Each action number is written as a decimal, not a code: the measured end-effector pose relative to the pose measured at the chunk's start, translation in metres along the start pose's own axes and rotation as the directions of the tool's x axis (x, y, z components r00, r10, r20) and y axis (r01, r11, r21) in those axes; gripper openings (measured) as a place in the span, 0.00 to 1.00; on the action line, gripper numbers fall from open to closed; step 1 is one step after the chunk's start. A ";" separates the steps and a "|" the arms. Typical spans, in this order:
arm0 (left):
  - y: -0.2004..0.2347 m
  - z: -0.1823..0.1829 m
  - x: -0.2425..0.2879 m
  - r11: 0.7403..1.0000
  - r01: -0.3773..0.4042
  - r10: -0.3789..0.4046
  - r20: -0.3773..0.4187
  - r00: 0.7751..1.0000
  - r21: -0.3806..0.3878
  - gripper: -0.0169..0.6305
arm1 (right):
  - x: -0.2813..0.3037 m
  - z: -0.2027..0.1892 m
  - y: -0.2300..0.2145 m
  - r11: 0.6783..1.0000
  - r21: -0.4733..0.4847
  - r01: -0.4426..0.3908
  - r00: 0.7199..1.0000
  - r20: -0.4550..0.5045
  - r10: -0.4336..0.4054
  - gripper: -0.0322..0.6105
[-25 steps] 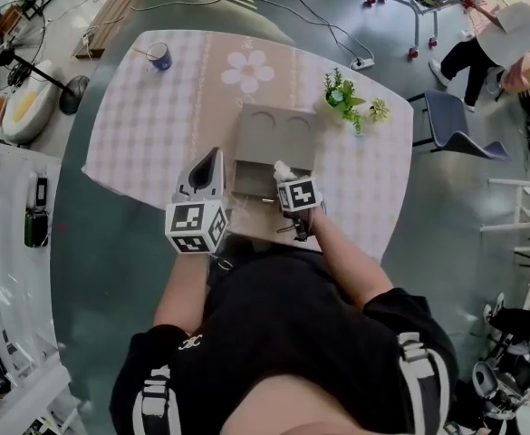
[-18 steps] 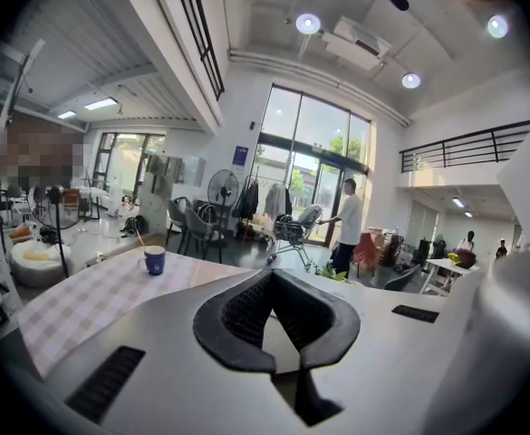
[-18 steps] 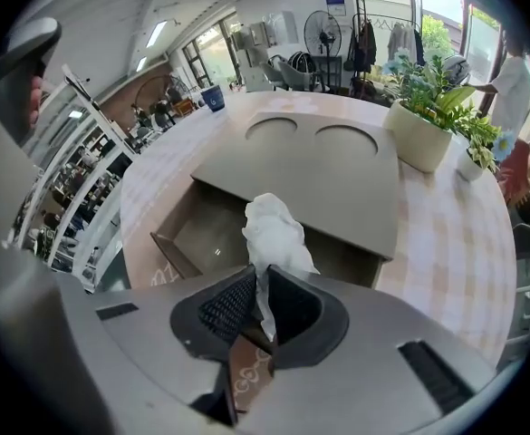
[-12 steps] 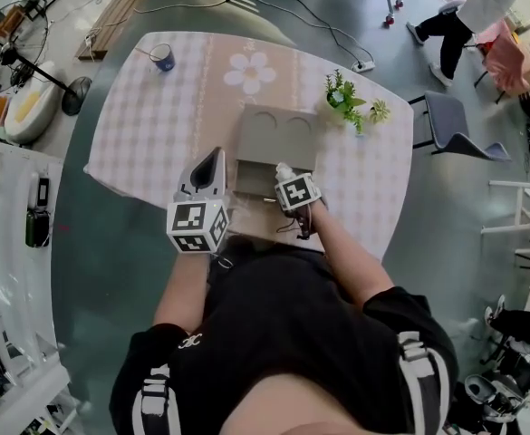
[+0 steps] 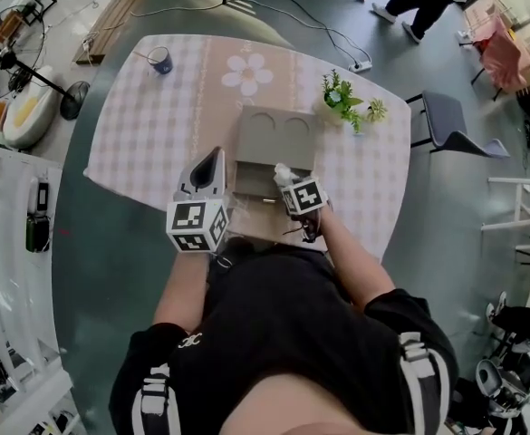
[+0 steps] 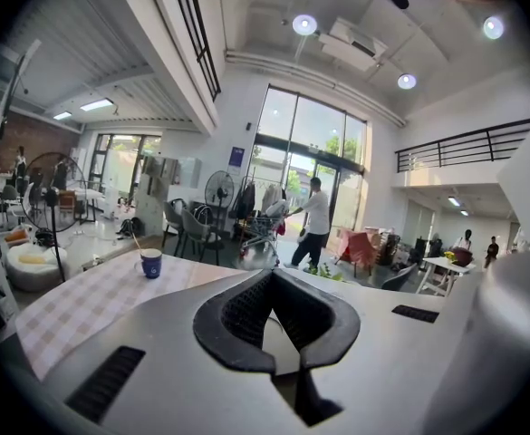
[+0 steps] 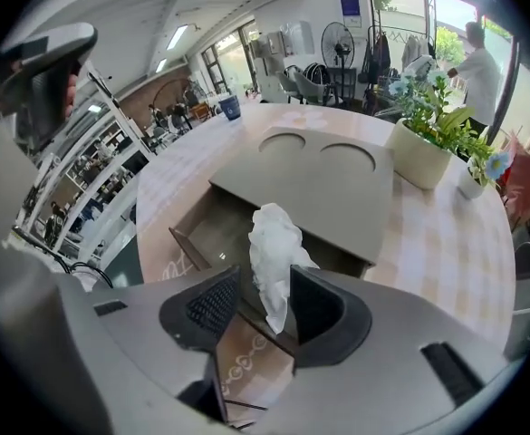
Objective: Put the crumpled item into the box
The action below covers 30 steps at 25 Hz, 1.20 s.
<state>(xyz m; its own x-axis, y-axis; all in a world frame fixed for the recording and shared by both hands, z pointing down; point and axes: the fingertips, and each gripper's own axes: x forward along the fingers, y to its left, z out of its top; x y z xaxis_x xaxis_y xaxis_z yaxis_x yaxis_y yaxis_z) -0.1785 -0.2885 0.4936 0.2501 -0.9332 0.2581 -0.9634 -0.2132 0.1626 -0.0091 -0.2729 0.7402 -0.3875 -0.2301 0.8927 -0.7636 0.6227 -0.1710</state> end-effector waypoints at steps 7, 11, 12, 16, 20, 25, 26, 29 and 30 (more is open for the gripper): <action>-0.008 0.005 0.007 1.000 0.024 -0.024 0.012 1.000 0.015 0.03 | -0.044 0.041 -0.007 0.999 0.048 0.020 0.971 0.236 -0.031 0.29; -0.014 0.010 0.011 0.999 0.038 -0.038 0.019 0.999 0.026 0.03 | -0.084 0.077 -0.011 0.998 0.052 0.043 0.909 0.412 -0.061 0.29; -0.016 0.012 0.012 0.999 0.042 -0.043 0.022 0.999 0.031 0.03 | -0.097 0.086 -0.012 0.997 0.055 0.055 0.885 0.460 -0.074 0.29; -0.026 0.021 0.015 0.997 0.057 -0.059 0.034 0.998 0.051 0.03 | -0.155 0.122 -0.019 0.992 0.064 0.113 0.763 0.633 -0.128 0.29; -0.033 0.031 0.018 0.996 0.064 -0.068 0.054 0.996 0.069 0.03 | -0.214 0.150 -0.023 0.981 0.072 0.181 0.620 0.766 -0.171 0.29; -0.045 0.050 0.018 0.992 0.081 -0.090 0.091 0.992 0.099 0.03 | -0.284 0.170 -0.031 0.953 0.113 0.279 0.430 0.873 -0.230 0.29; -0.047 0.054 0.018 0.991 0.083 -0.094 0.100 0.990 0.107 0.03 | -0.298 0.172 -0.034 0.946 0.138 0.292 0.384 0.889 -0.248 0.29; -0.053 0.065 0.020 0.988 0.088 -0.104 0.122 0.987 0.129 0.03 | -0.337 0.171 -0.045 0.926 0.232 0.298 0.249 0.918 -0.310 0.27; -0.055 0.067 0.022 0.987 0.090 -0.107 0.125 0.986 0.133 0.03 | -0.349 0.168 -0.048 0.917 0.262 0.301 0.204 0.922 -0.330 0.24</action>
<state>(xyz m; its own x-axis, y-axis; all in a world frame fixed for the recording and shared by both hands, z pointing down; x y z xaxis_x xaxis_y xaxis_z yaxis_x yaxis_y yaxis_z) -0.1264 -0.3163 0.4266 0.3373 -0.9339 0.1184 -0.9413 -0.3327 0.0570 0.0762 -0.3485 0.3664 -0.3030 -0.9418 -0.1458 -0.9521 0.3059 0.0023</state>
